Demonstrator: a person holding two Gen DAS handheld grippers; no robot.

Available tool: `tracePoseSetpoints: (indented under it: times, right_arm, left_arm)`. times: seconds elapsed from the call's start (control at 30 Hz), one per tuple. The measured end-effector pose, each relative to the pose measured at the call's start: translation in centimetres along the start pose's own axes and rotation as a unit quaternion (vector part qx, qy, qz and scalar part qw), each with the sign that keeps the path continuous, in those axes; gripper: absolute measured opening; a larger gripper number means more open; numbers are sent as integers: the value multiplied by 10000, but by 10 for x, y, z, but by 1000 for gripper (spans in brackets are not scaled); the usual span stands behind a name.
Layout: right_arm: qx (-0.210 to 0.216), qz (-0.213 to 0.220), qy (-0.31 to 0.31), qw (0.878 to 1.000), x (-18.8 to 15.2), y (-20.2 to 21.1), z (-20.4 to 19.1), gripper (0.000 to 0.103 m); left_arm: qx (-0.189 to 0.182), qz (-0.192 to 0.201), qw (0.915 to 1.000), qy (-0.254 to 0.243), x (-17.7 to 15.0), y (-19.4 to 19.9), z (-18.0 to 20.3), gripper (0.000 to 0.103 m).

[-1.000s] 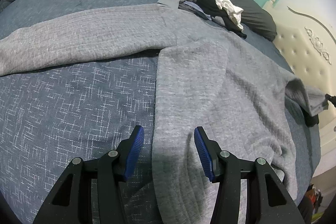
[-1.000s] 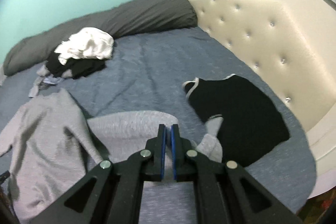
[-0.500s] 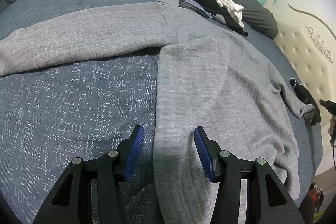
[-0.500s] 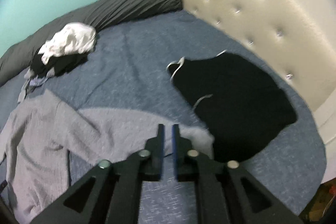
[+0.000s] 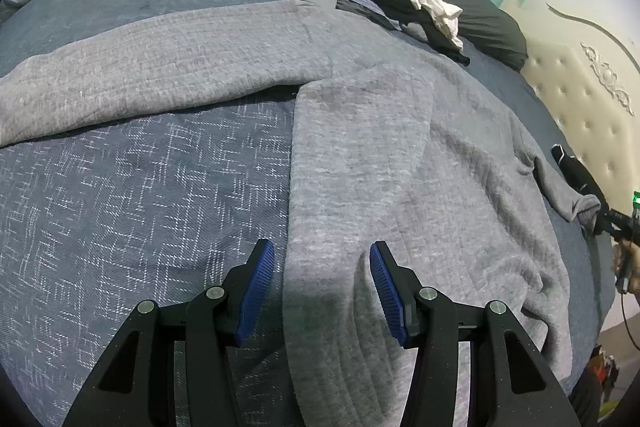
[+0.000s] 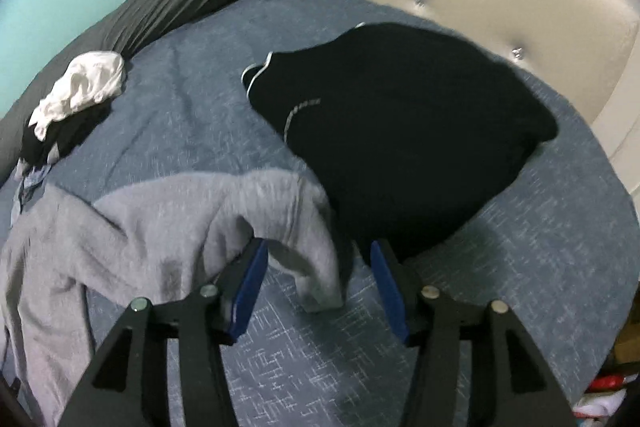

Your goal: Fold clothes

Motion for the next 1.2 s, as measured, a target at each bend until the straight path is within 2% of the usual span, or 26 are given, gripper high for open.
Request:
tracePoseSetpoints:
  times: [0.07,0.13,0.2,0.27,0.33,0.4,0.5,0.57,0.7,0.87,0.93,1.0,1.07,1.2]
  right_arm:
    - [156,-46,66,9998,-4,-8,-3,54]
    - [268,-80,52,9996,-5,-16,-4,44]
    - [264,-141,108,9995,-7,-22,-5,19]
    - [181,-93,305,9993,-6,-21,-10,14]
    - [57,52,545,9985,-2,-13,-16,12]
    - [-129,390,797,9960,8,6,-19,12]
    - [-432,1099,1145,9864,30,47,-21,12]
    - [-496,1305,1436,9797,39,65,-23,12]
    - [-412,990,1832,9772,28,64,-25,12]
    - [-75,118,1720,9850,-25,31,-18,13]
    - [166,-129,1660,9859,-45,24,-17,14]
    - [204,-260,1728,9844,-59,19,-17,14]
    - [183,-203,1716,9848,-63,24,-13,14]
    - [409,497,1546,9859,-44,58,-10,16]
  left_arm:
    - [32,-8,10000,-32,-1,-1,1,54]
    - [59,-26,10000,-51,-2,-2,2,54]
    - [78,-42,9999,-56,-2,-3,1,54]
    - [91,-53,9999,-52,-2,-5,1,54]
    - [87,-54,9999,-49,-1,-5,1,54]
    - [79,-51,9999,-61,-2,-5,2,54]
    - [80,-49,9999,-85,-3,-4,4,54]
    - [68,-44,9999,-85,-2,-3,5,54]
    - [41,-15,10000,-86,-1,-1,7,54]
    - [15,-4,10000,-64,-2,2,7,54]
    - [3,1,10000,-60,-1,2,7,54]
    - [-4,-8,10000,-62,-1,2,8,54]
    - [-13,-20,10000,-65,-1,1,8,54]
    - [-3,-23,10000,-46,0,1,8,54]
Point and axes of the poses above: each gripper's, at about its wrist camera, not at the fingertips, and y roughly against the way its jaws point, z to its right, x to its top, the point moved 4 cm from there along -y, roughly the way its jaws point, and after that the axes turned 7 degrees about x, right-handed, at the moved point
